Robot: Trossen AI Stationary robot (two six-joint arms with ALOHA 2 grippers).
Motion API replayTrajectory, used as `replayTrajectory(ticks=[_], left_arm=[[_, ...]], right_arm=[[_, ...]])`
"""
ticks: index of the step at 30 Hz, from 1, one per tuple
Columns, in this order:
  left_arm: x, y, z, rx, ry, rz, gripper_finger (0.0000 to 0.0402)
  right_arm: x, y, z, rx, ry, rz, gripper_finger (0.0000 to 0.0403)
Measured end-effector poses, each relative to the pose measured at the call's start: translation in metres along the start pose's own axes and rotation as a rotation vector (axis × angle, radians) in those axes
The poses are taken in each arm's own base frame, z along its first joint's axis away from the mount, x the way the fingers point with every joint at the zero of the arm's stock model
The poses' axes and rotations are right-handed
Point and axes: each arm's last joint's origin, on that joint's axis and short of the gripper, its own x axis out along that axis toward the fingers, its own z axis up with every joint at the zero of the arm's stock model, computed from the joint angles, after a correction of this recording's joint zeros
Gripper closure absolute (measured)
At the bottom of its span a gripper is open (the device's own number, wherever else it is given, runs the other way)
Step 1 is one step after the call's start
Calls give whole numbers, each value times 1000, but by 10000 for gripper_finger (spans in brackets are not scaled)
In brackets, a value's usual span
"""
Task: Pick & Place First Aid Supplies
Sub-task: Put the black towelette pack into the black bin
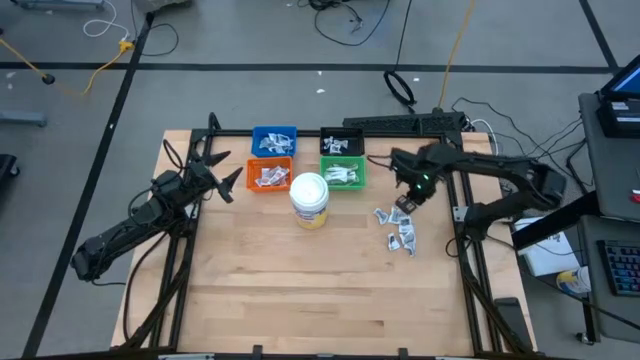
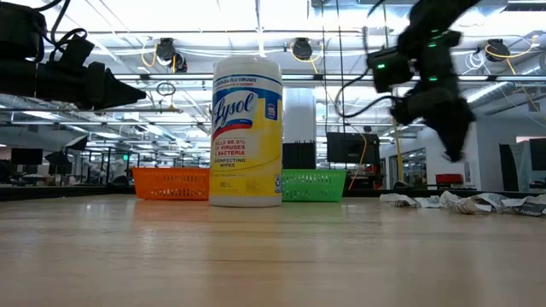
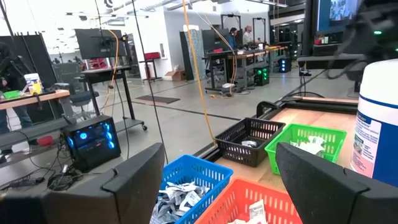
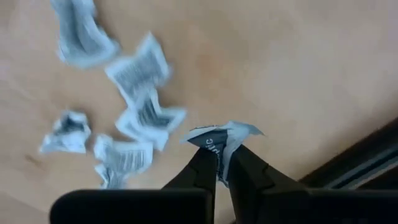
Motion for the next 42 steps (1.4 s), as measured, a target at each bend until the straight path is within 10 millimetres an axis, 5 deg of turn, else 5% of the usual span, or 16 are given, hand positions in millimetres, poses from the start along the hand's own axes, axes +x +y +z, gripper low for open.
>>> replayTrajectory(ticks=[15, 23, 32, 42], left_arm=[[0, 0, 0, 0, 1, 0, 91], [0, 0, 0, 0, 0, 0, 92], [0, 0, 0, 0, 0, 0, 92], [0, 0, 0, 0, 0, 0, 92]], right_arm=[[-37, 1, 160, -129, -121, 29, 389], [-47, -1, 222, -136, -236, 41, 388], [-31, 3, 259, -182, -395, 53, 388], [-23, 7, 268, -256, -442, 41, 351]])
